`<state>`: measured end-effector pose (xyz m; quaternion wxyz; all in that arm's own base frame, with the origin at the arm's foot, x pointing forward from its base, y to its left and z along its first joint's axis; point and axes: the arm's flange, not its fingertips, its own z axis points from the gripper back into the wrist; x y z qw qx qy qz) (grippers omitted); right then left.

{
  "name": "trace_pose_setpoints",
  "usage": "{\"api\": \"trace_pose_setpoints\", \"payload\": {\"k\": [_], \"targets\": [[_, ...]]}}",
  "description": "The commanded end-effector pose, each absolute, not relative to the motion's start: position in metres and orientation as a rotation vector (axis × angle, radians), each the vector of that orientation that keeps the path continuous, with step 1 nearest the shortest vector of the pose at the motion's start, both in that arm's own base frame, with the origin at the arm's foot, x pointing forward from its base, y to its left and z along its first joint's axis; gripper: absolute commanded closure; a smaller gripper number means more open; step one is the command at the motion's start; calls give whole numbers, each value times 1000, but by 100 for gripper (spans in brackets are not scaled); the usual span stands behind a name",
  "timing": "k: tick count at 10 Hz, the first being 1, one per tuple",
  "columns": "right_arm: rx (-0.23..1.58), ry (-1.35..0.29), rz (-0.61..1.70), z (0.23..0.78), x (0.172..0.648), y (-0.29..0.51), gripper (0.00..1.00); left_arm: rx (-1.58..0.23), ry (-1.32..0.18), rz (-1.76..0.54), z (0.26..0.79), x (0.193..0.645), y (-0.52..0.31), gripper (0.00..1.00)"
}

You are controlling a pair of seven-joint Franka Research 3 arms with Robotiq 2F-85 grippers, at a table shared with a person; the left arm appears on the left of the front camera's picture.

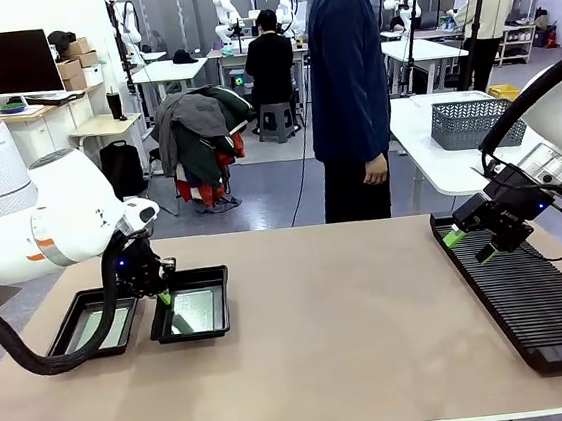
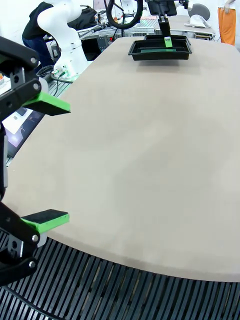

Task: Inspect and transfer BCBs to ESD trays.
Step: Pick up the ESD tray and place it on the left side of the table.

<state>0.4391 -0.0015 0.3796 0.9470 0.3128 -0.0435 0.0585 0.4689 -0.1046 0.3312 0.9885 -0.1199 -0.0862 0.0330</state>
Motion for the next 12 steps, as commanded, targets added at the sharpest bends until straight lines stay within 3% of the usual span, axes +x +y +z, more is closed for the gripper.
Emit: {"api": "trace_pose_setpoints", "payload": {"k": [1, 12], "targets": [[628, -93, 102, 379, 440, 1, 0, -219, -175, 38, 332, 464, -90, 97], [628, -93, 102, 379, 440, 1, 0, -181, -174, 60, 305, 476, -84, 97]]}}
